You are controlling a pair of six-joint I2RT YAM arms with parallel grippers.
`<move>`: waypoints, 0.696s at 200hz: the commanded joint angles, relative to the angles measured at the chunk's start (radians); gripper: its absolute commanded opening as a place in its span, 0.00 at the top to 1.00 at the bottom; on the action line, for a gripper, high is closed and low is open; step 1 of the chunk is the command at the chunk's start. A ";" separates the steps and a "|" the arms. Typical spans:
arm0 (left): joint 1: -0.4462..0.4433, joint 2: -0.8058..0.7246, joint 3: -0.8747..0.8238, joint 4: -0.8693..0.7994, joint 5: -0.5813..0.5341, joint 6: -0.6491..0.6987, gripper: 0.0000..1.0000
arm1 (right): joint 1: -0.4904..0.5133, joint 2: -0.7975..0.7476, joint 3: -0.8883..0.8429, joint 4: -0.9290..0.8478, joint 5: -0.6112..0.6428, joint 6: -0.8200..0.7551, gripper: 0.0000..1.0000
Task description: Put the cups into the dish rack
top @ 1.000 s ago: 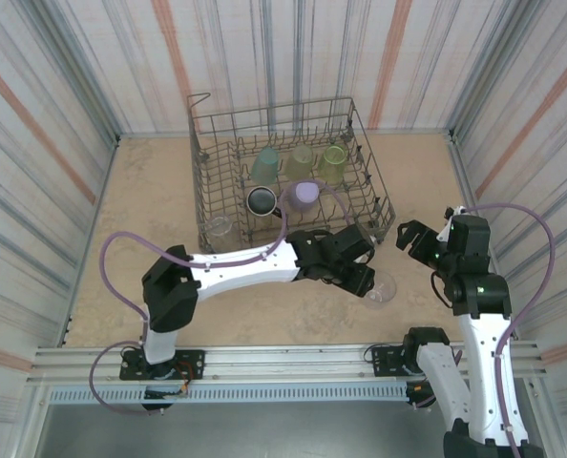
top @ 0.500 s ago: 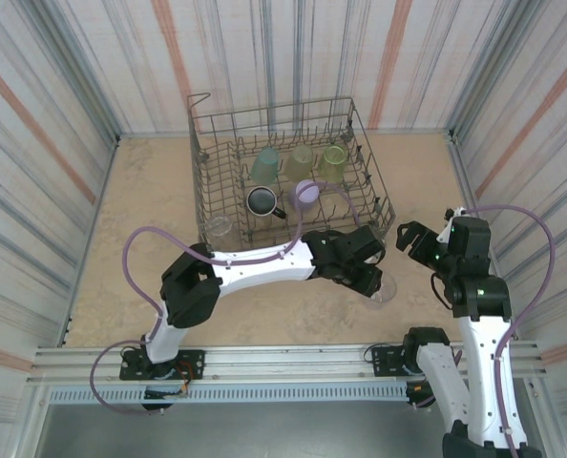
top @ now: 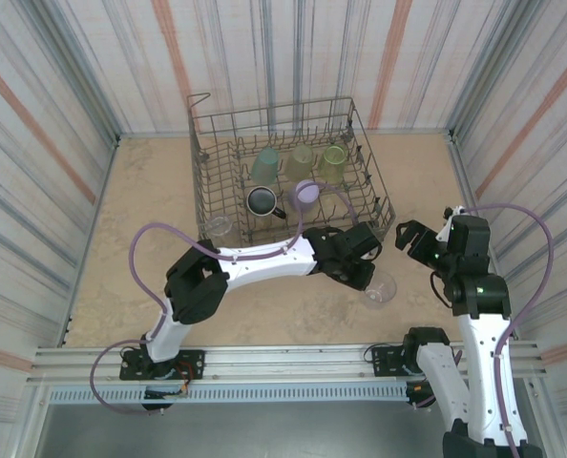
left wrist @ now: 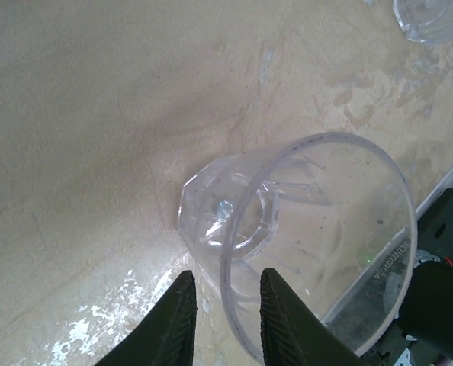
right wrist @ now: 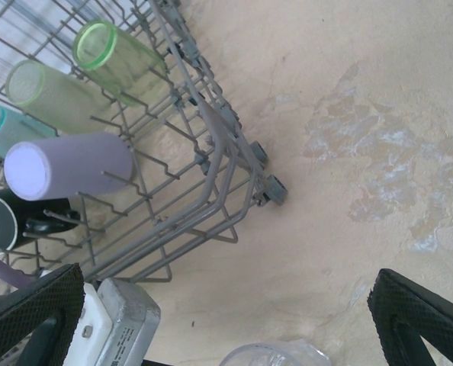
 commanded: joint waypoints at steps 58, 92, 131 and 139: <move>0.000 0.054 0.034 -0.017 0.025 0.000 0.97 | -0.007 0.012 0.009 0.040 -0.033 0.009 0.00; 0.001 0.023 0.022 -0.016 0.013 -0.001 1.00 | -0.009 -0.012 -0.003 0.029 -0.036 0.010 0.00; 0.016 -0.056 0.019 -0.029 0.011 0.017 1.00 | -0.009 -0.037 -0.014 0.032 -0.017 0.009 0.00; 0.021 -0.069 0.015 -0.027 0.009 0.022 1.00 | -0.009 -0.034 -0.019 0.040 -0.027 0.010 0.00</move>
